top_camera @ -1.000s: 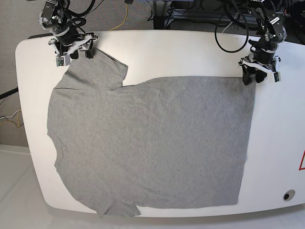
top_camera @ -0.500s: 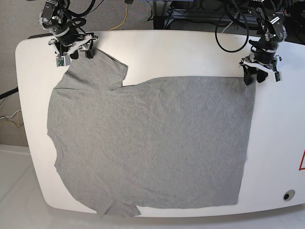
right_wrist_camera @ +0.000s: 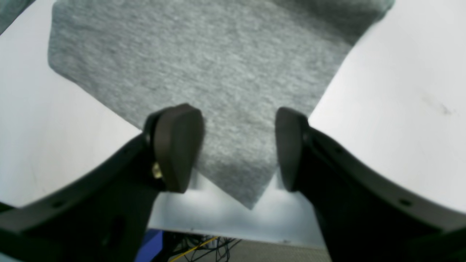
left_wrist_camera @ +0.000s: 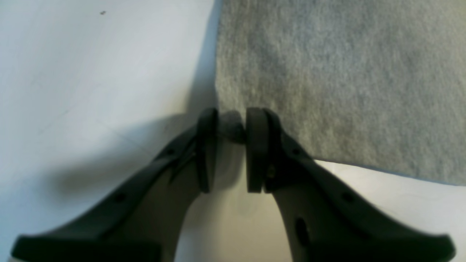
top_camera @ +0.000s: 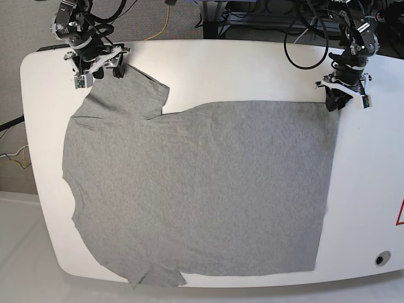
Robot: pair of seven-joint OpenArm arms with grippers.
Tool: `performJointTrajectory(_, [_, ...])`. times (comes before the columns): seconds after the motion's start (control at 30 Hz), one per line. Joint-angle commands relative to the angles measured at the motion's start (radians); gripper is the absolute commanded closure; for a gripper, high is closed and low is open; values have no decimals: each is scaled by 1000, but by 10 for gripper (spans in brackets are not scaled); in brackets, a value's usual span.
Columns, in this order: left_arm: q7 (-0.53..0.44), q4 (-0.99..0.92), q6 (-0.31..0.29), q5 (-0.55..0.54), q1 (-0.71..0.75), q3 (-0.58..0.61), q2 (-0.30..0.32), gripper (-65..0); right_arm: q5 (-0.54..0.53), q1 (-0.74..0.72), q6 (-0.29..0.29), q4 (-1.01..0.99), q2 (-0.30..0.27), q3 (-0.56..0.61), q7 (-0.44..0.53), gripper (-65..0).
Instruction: Fold the T-shirt properly
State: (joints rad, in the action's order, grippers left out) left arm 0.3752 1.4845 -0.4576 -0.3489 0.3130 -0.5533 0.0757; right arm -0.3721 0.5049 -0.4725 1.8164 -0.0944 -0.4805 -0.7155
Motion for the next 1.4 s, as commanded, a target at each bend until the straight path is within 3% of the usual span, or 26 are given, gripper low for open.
performJointTrajectory(0.0, [2,9,-2,5,-2,4,7,-70,-6,4,-2,10,-10,-4,-1,-351])
performJointTrajectory(0.17, [-2,8,1,6,-5,9,8,0,-1,4,-3,9,-9,1,-3,-350])
performJointTrajectory(0.93, [7,9,4,16,5,2,10,0,7,0,-9,4,-9,-1,0,-352])
performJointTrajectory(1.03, [7,3,2,14,6,2,11,-47,1,-4,-19,7,-9,-3,-1,-355])
performJointTrajectory(1.17, [3,1,2,13,8,2,10,-56,-1,-6,-25,7,-9,-6,0,-354])
performJointTrajectory(1.37, [9,3,4,11,6,6,9,-17,-2,-5,-10,12,-10,-5,1,-355])
